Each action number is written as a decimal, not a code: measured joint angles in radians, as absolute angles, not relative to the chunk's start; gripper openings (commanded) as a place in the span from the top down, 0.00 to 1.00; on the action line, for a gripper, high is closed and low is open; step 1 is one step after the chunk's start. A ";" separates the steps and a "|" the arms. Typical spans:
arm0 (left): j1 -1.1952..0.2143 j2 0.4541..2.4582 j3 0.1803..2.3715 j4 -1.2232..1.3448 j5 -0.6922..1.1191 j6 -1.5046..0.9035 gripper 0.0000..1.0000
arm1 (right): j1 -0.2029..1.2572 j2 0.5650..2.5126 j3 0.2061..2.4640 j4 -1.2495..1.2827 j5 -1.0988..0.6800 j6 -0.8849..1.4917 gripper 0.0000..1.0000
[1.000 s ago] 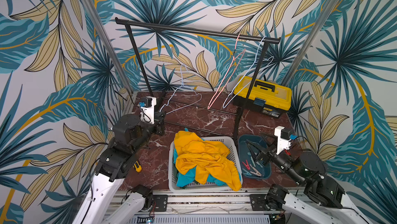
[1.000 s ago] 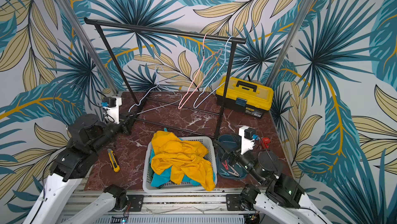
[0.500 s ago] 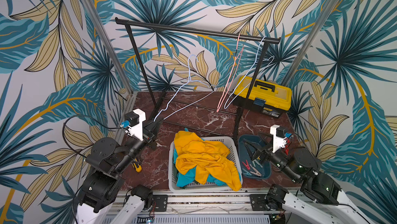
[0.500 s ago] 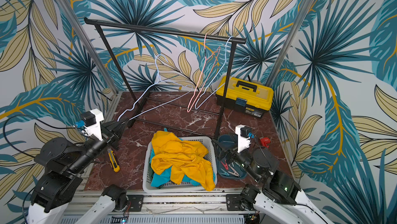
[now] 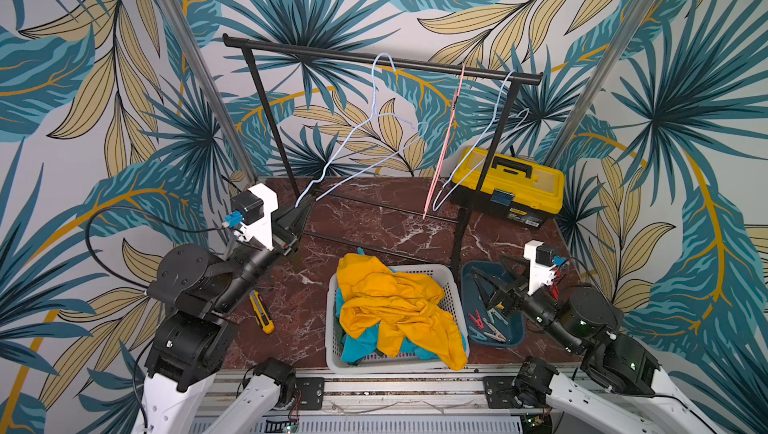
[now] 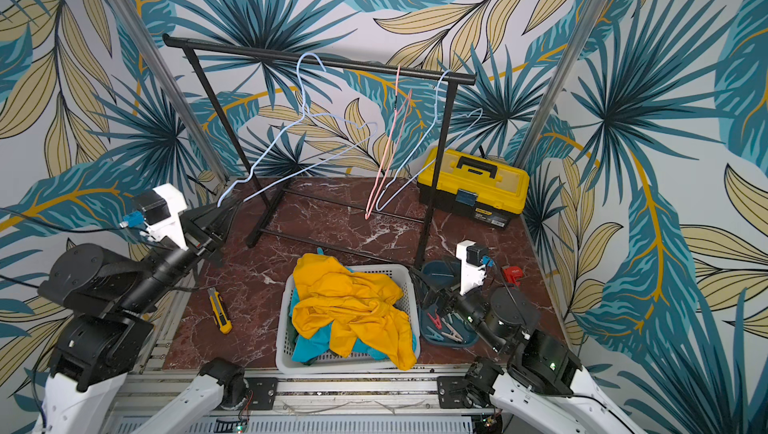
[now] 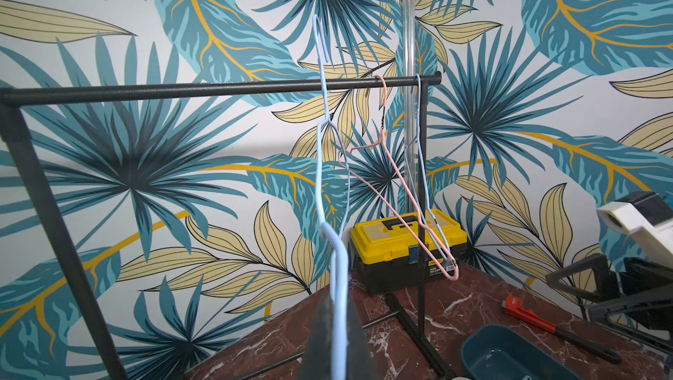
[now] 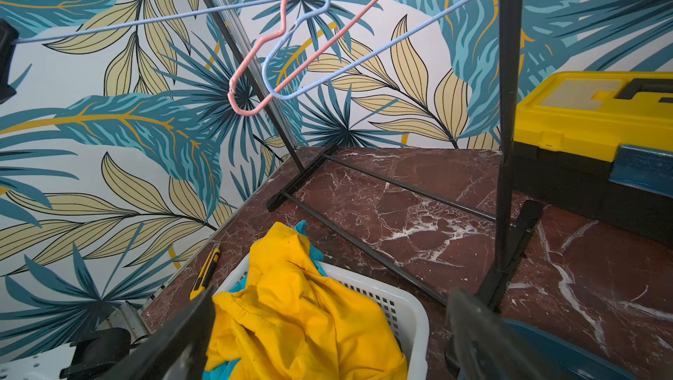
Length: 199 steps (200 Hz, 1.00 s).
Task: Remove the clothespins securing t-shirts to the hanger
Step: Place the hanger on the clothes rail.
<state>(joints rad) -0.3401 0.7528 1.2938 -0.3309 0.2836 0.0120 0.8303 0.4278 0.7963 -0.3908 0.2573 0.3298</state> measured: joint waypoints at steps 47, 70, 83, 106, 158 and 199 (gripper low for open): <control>-0.340 0.898 1.379 -0.292 0.248 0.035 1.00 | 0.830 0.419 0.796 -0.391 0.257 0.337 0.00; -0.340 0.952 1.387 -0.265 0.243 0.033 1.00 | 0.830 0.403 0.796 -0.388 0.257 0.342 0.01; -0.340 0.975 1.387 -0.254 0.244 0.026 1.00 | 0.830 0.401 0.795 -0.382 0.257 0.346 0.01; -0.340 1.008 1.387 -0.243 0.244 0.010 1.00 | 0.830 0.405 0.794 -0.371 0.253 0.348 0.00; -0.340 1.008 1.347 -0.224 0.248 -0.023 0.92 | 0.830 0.424 0.793 -0.363 0.246 0.348 0.00; -0.340 0.996 1.277 -0.213 0.256 -0.054 0.50 | 0.830 0.440 0.784 -0.356 0.245 0.348 0.00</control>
